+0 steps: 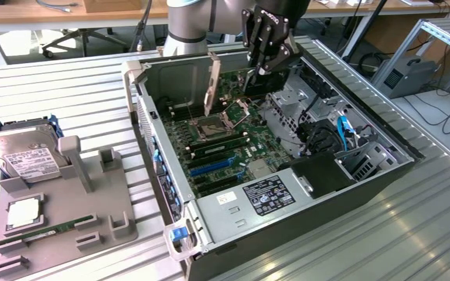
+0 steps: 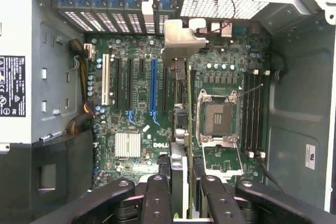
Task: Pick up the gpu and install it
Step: 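Insert the gpu into the slot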
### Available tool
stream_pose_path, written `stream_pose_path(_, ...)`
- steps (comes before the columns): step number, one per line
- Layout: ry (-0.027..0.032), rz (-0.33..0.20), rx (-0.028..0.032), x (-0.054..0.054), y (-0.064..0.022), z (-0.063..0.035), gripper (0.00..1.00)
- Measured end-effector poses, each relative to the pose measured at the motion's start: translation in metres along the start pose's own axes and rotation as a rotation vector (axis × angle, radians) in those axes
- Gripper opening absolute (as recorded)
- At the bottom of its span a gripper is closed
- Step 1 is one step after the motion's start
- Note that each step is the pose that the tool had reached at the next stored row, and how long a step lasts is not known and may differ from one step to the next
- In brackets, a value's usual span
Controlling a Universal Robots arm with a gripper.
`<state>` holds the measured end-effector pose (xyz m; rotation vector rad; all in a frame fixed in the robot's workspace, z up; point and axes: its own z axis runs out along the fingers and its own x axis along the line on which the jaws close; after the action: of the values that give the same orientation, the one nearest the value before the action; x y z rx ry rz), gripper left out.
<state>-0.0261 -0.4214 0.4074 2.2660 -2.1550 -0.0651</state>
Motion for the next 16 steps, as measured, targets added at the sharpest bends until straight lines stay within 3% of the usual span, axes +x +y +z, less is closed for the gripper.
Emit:
stream_pose_path(6,-0.0020,-0.001,0.0000,0.0000,0.0000,0.0000,0.27)
stream_pose_path(7,-0.0120,-0.002,0.0006,0.0001,-0.0001,0.0001,0.27)
stream_pose_path(10,-0.0647,-0.004,0.0033,0.0005,0.0000,0.0002,0.27)
stream_pose_path(11,-0.0761,-0.004,0.0038,0.0006,0.0000,0.0002,0.27)
stream_pose_path(16,-0.0782,-0.005,0.0054,0.0006,0.0000,0.0002,0.27)
